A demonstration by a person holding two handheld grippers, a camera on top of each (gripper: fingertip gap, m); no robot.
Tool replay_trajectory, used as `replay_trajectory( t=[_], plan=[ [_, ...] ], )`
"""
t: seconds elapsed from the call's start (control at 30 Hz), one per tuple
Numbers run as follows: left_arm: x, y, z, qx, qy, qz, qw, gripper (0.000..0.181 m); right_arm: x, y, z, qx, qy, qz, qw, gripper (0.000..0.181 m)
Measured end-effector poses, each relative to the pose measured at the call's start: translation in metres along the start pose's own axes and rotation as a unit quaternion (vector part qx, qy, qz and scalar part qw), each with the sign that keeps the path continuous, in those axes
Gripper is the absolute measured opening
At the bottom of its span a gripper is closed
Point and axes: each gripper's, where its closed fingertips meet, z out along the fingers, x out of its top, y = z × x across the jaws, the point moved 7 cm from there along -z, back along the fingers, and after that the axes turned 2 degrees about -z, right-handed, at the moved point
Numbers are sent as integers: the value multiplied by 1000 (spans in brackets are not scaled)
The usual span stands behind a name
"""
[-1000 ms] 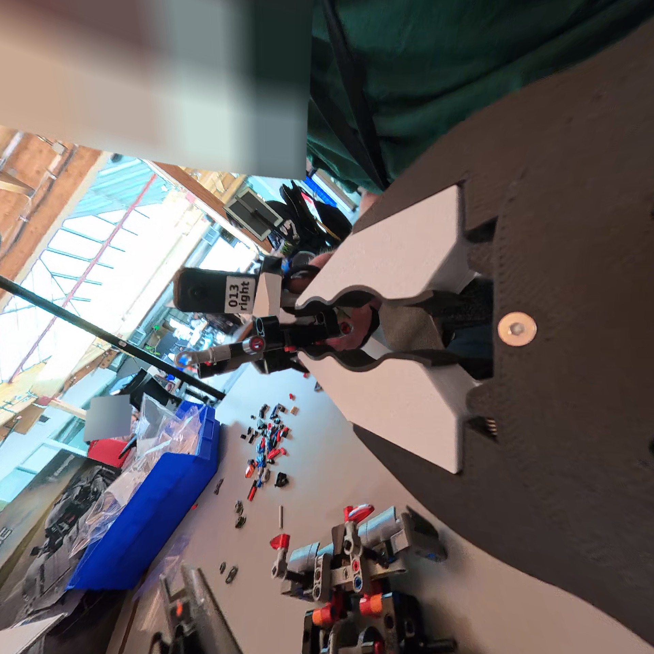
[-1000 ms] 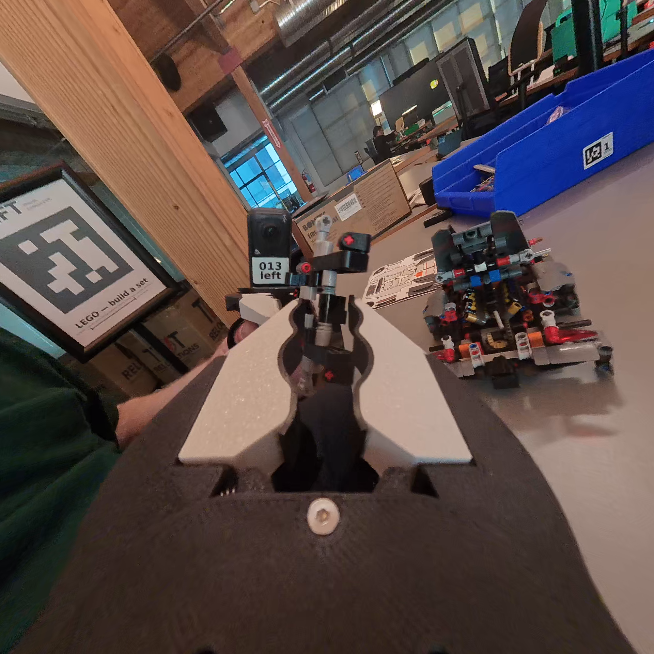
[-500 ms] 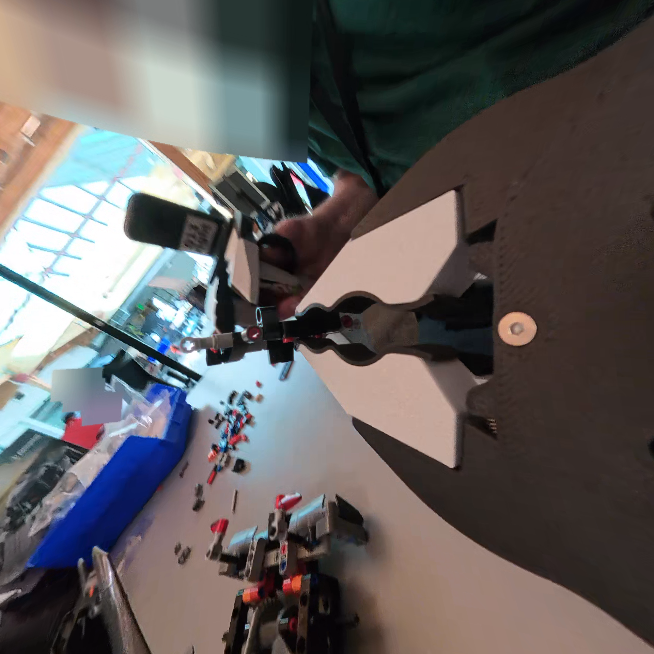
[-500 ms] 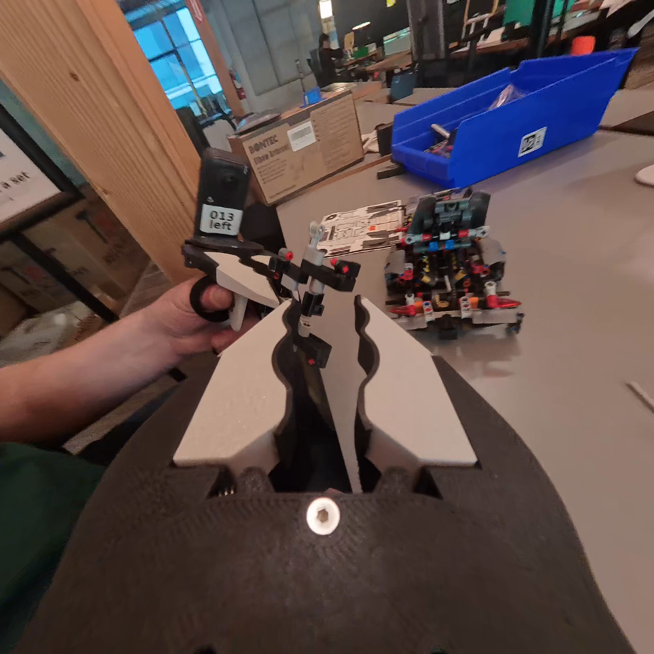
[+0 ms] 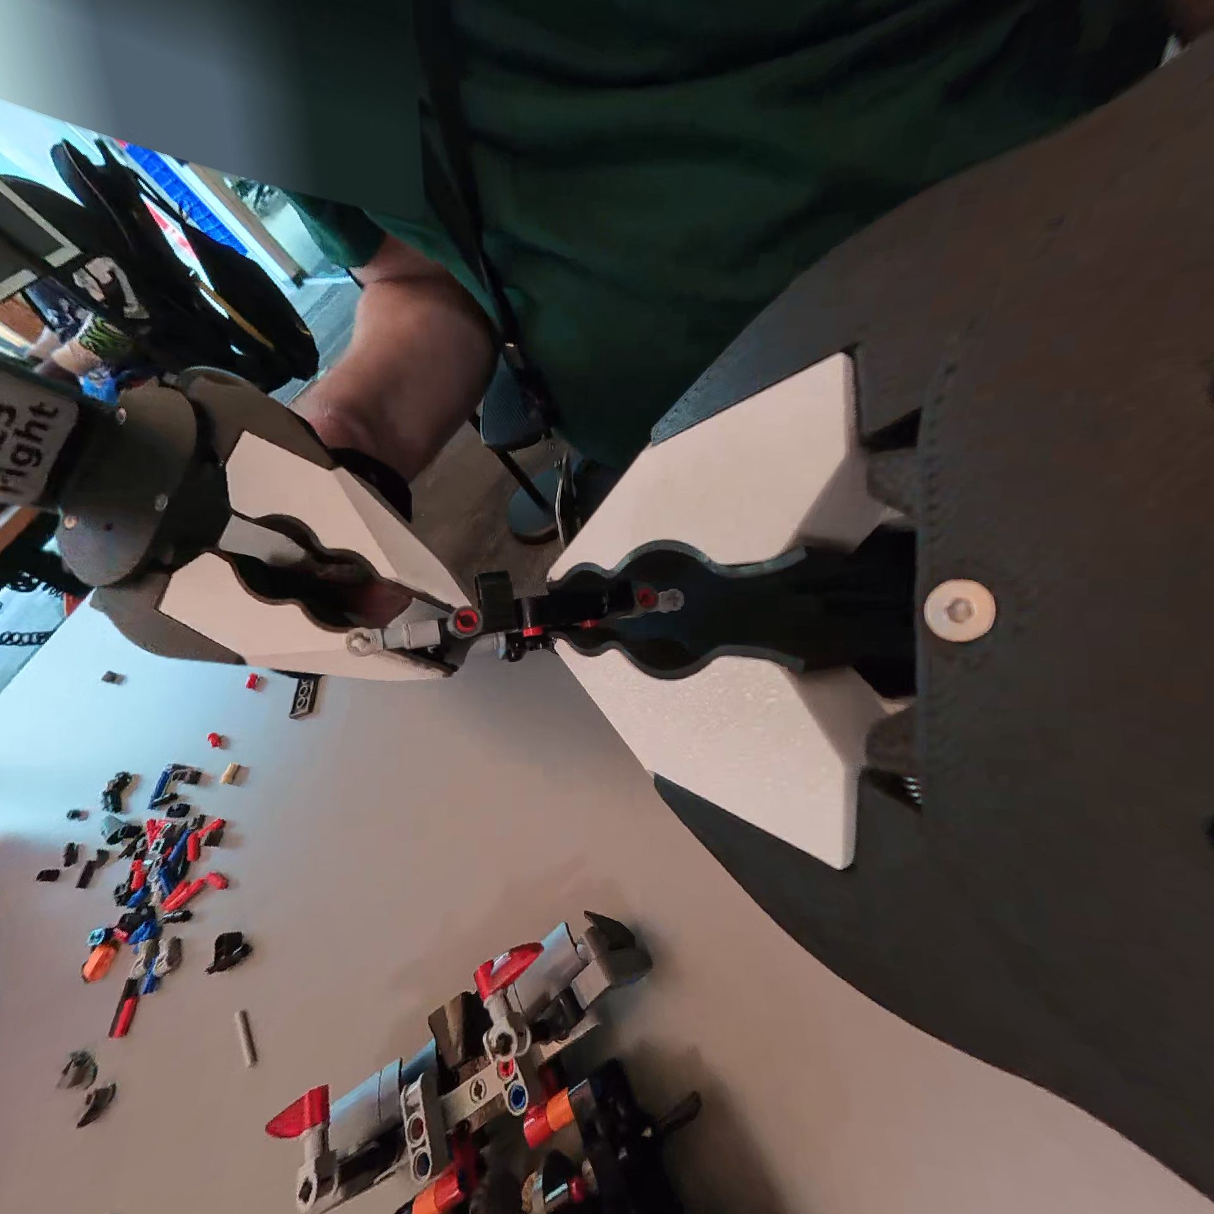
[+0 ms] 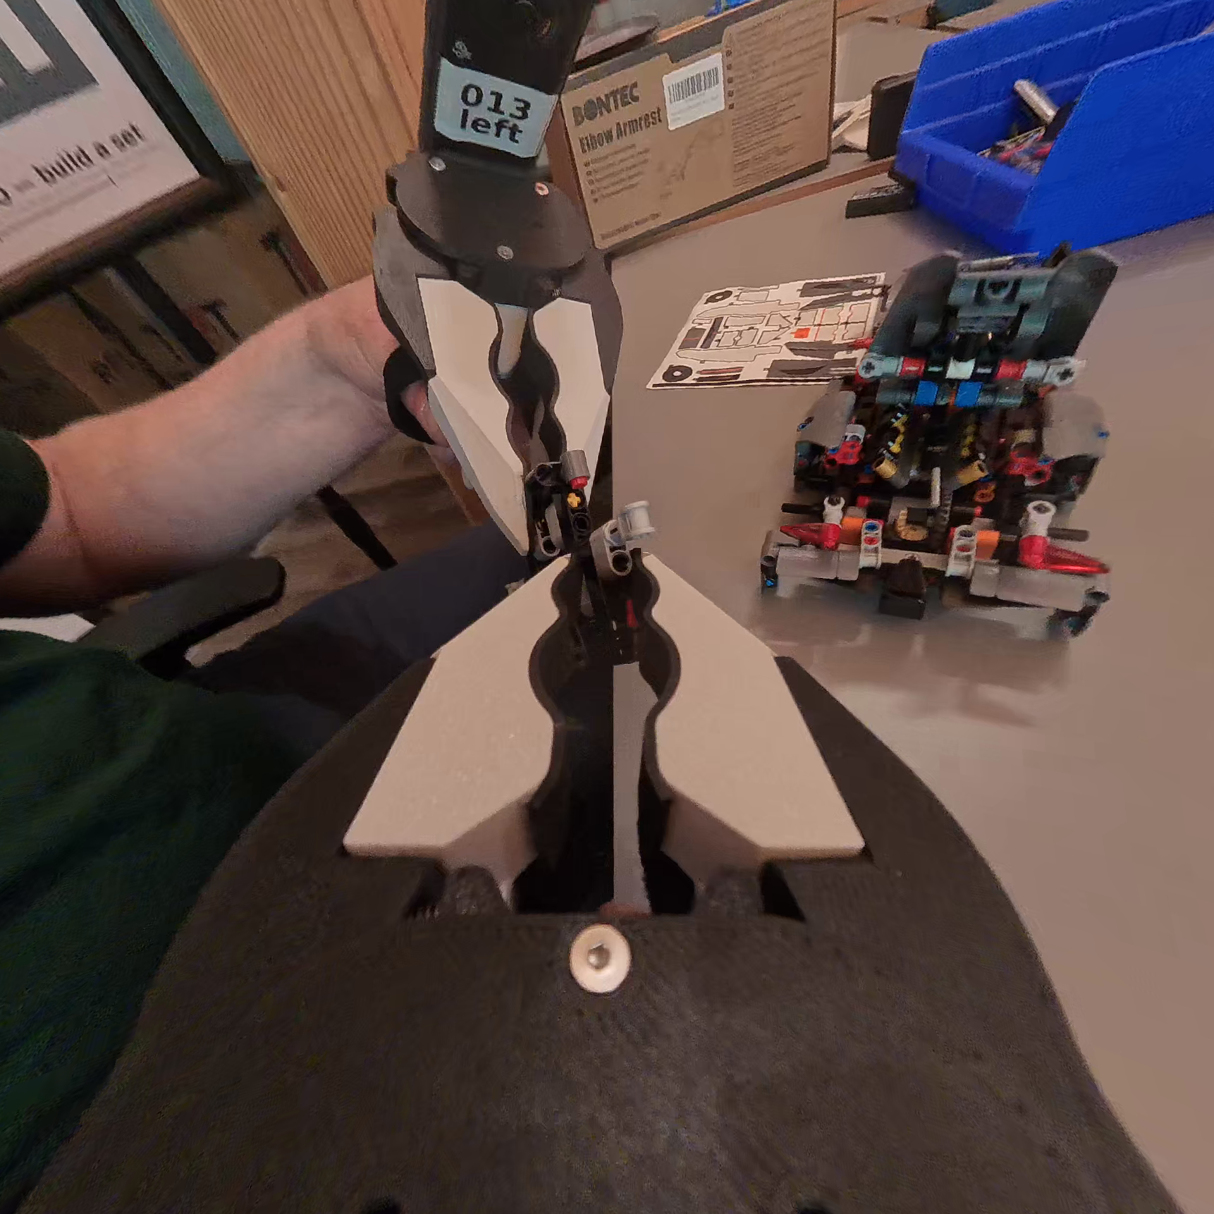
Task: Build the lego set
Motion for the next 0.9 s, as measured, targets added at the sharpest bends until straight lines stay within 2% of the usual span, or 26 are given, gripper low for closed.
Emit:
replay_trajectory(
  t=[0.17, 0.27, 0.3, 0.33, 0.47, 0.53, 0.57, 0.63, 0.73, 0.77, 0.83, 0.9],
  plan=[
    [11, -10, -1, 7, 23, -10, 1000, 8, -2, 19, 0, 36, 40, 89, 995, 11],
    [22, -13, -3, 40, 52, 6, 998, 12, -2, 29, -1, 47, 76, 145, 985, 11],
    [25, -13, -3, 59, 60, 16, 996, 21, -3, 32, 0, 48, 84, 164, 982, 11],
    [28, -13, -4, 84, 70, 31, 994, 38, -5, 35, 0, 48, 91, 185, 977, 11],
    [34, -4, -9, 146, 118, 97, 977, 55, -12, 50, -3, 55, 112, 256, 959, 10],
    [35, 4, -14, 208, 124, 159, 957, 63, -15, 56, -5, 61, 124, 292, 946, 10],
    [32, 7, -14, 251, 105, 206, 940, 66, -16, 59, -5, 70, 131, 314, 938, 10],
    [22, 9, -10, 358, 24, 314, 879, 72, -18, 63, -5, 88, 142, 357, 919, 10],
    [8, 7, 7, 473, -97, 465, 742, 78, -21, 68, -1, 104, 142, 399, 900, 10],
    [4, 6, 12, 486, -113, 489, 715, 77, -21, 68, 1, 110, 140, 410, 895, 10],
    [-1, 3, 21, 490, -123, 518, 690, 75, -22, 69, 5, 120, 136, 427, 886, 10],
    [-3, 0, 25, 513, -124, 554, 644, 62, -24, 68, 11, 122, 123, 436, 883, 10]
  ],
)
